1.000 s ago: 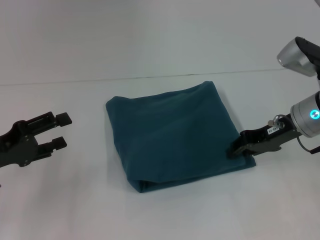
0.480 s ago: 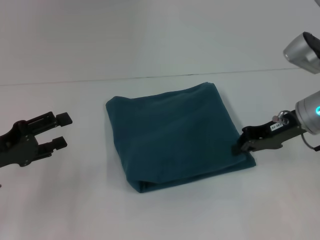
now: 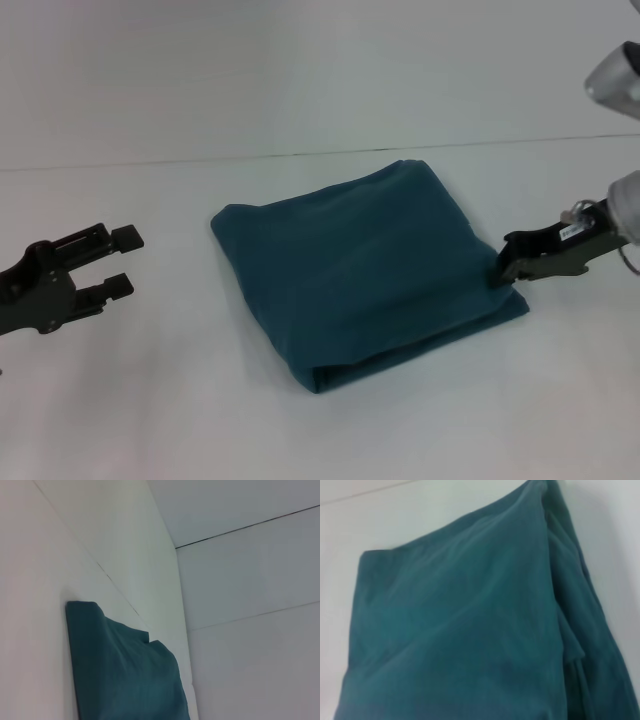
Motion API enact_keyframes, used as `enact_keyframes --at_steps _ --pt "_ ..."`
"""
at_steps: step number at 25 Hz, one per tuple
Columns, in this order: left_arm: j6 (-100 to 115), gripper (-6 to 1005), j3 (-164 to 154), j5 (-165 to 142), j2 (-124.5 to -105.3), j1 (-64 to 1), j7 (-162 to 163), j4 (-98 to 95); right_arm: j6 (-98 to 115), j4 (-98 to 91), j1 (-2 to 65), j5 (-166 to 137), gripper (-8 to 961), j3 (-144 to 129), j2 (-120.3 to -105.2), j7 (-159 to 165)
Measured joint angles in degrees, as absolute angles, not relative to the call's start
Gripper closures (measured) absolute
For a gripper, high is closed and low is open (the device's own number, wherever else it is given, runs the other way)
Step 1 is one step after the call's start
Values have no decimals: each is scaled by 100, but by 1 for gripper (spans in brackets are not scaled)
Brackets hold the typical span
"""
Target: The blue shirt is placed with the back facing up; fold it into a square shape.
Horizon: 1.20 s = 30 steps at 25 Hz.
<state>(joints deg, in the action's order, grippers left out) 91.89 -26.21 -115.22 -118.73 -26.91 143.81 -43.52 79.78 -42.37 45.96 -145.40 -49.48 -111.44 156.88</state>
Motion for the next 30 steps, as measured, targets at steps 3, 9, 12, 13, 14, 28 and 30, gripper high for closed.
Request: enact_keyframes --at_steps 3,9,12,13,14,28,30 --pt "9187 149 -2626 -11522 -11874 -2695 14386 -4350 7851 -4183 4637 -14693 918 -4947 -11202 15726" --pt "9184 148 -2612 -11522 -11874 -2698 14387 -4350 7642 -4080 4659 -14851 907 -4947 -11202 15891" --pt "9184 148 -2611 -11522 -11874 -2698 14383 -4349 7552 -4078 4665 -14969 902 -4948 -11194 15946" --pt "9184 148 -2613 -11522 -11874 -2698 14380 -4347 7524 -4078 4666 -14991 900 -4946 -11192 15961" --pt "9184 148 -2615 -11522 -11874 -2698 14378 -4345 7489 -4078 4667 -15011 898 -4943 -11192 15984" --pt "9286 147 -2916 -11523 -11917 -2789 14432 -4332 7912 -4596 4507 -14765 609 -4340 -10971 15791" --pt "9279 147 -3027 -11544 -11959 -2876 14467 -4319 8352 -4634 4478 -14344 586 -3924 -10876 15445"
